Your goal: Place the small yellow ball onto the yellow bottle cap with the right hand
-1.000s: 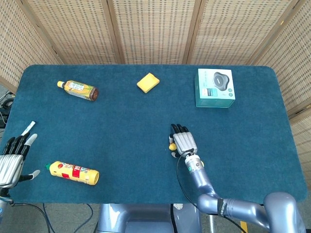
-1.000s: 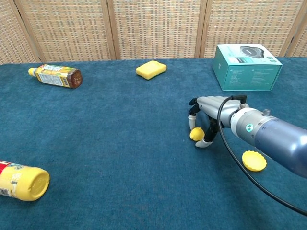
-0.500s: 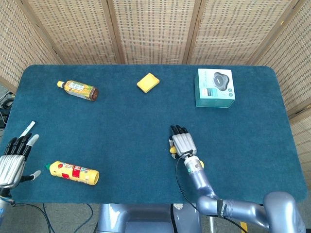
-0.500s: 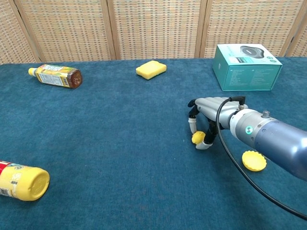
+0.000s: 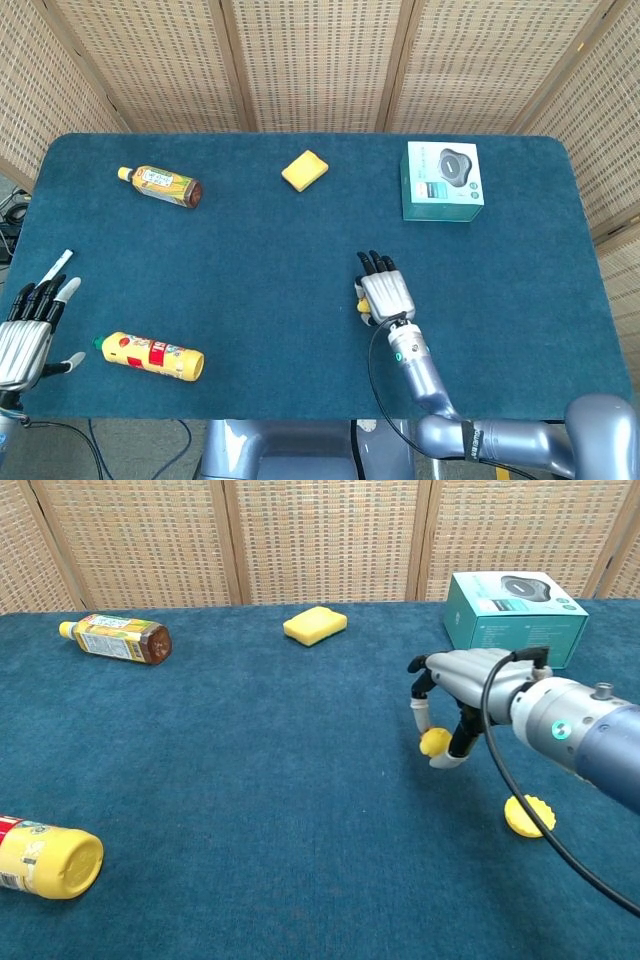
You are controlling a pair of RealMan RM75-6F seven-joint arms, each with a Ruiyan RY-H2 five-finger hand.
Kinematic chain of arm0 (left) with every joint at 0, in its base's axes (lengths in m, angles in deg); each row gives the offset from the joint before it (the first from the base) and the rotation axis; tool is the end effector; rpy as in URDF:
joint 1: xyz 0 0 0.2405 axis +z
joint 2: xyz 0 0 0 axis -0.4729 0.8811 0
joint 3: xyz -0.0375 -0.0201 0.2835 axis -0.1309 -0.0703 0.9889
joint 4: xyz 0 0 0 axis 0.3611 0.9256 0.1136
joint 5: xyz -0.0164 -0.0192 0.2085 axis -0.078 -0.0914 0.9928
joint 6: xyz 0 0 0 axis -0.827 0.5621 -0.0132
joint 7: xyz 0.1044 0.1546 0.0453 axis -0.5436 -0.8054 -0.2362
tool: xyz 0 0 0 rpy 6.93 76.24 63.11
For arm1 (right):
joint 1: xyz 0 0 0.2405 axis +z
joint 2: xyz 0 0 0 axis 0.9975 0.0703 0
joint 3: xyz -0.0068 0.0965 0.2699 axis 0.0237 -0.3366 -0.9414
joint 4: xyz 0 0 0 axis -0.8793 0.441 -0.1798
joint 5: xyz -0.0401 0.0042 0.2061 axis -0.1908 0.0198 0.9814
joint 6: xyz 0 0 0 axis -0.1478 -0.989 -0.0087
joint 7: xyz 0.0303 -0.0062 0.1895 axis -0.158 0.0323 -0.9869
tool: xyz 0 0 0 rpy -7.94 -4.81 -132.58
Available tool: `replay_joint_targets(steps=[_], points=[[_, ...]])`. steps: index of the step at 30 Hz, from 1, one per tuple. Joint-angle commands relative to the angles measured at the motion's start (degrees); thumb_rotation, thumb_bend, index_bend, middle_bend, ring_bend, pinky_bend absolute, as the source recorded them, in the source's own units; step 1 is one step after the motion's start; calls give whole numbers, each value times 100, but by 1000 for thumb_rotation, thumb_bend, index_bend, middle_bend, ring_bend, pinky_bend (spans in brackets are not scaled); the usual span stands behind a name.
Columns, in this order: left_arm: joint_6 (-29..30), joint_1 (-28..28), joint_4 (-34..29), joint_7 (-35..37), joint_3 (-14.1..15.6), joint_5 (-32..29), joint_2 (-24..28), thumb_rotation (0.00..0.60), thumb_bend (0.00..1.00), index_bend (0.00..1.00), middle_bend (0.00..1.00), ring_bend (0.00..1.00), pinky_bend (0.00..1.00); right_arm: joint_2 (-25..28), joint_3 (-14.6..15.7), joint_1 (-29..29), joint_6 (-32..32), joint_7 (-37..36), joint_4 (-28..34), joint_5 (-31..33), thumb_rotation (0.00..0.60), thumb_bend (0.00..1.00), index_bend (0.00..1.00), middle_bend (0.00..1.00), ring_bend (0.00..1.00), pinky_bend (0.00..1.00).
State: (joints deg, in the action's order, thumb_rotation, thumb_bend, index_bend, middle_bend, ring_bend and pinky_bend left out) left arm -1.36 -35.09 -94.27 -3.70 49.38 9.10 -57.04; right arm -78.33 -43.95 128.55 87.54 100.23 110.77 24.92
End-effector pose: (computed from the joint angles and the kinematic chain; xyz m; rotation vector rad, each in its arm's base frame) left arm -0.3401 0.2340 0.1475 -1.5014 -0.8647 -0.7955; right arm -0.1450 -0.3851 -0.0658 1.7484 -0.9225 0.7507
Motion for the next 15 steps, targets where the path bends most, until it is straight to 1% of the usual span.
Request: replay_joint_targets(steps=[1,5,15], points=[[17,-2,-3,-17,7,33,-6,600,141,0,0,0,0,230,163,-209,151,-13,279,20,600,175,545,64,0,116],[46,3,-39,-105,45,118,-21,600,141,0,0,0,0,572,398,-454,323,-45,567,-30,600,174,545,64,0,116],[128,41,-68,-101,36,125,1,600,141,0,0,0,0,1118,653,-852,559,-397,1079,-356,600,174,544,63,0,116]])
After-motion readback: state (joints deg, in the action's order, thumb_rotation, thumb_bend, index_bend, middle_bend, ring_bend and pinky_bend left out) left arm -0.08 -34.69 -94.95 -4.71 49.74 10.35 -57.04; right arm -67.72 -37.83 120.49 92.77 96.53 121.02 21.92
